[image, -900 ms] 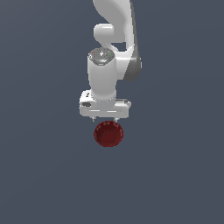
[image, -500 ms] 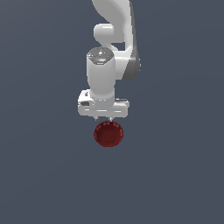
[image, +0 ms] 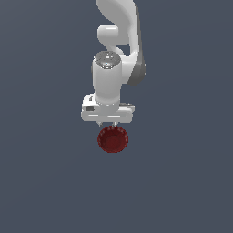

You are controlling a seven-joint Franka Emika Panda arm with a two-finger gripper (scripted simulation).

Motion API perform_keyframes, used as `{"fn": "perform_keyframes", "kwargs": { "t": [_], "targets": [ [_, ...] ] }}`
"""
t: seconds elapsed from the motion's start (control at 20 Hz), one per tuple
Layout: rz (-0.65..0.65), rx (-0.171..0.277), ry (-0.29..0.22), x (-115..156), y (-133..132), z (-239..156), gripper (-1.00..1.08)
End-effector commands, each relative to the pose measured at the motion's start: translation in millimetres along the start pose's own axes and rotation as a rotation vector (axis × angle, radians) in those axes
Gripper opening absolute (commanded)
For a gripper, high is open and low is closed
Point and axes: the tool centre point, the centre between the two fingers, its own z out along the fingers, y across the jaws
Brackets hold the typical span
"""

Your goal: Pick up the object and move it to a goal position.

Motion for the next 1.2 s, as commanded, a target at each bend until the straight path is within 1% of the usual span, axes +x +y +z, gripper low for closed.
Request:
{"fn": "perform_keyframes", "kwargs": {
  "t": [0.0, 0.35, 0.75, 0.95, 1.15],
  "targets": [
    [-0.027, -0.021, 0.007, -1.0, -0.3, 4.7, 0.28],
    [-0.163, -0.111, 0.042, -5.6, -3.2, 24.1, 0.28],
    [-0.418, -0.227, 0.098, -16.9, -18.6, 52.0, 0.28],
    [-0.56, -0.268, 0.125, -25.8, -31.2, 64.9, 0.28],
    [-0.7, -0.294, 0.149, -37.2, -45.8, 76.7, 0.28]
  ]
}}
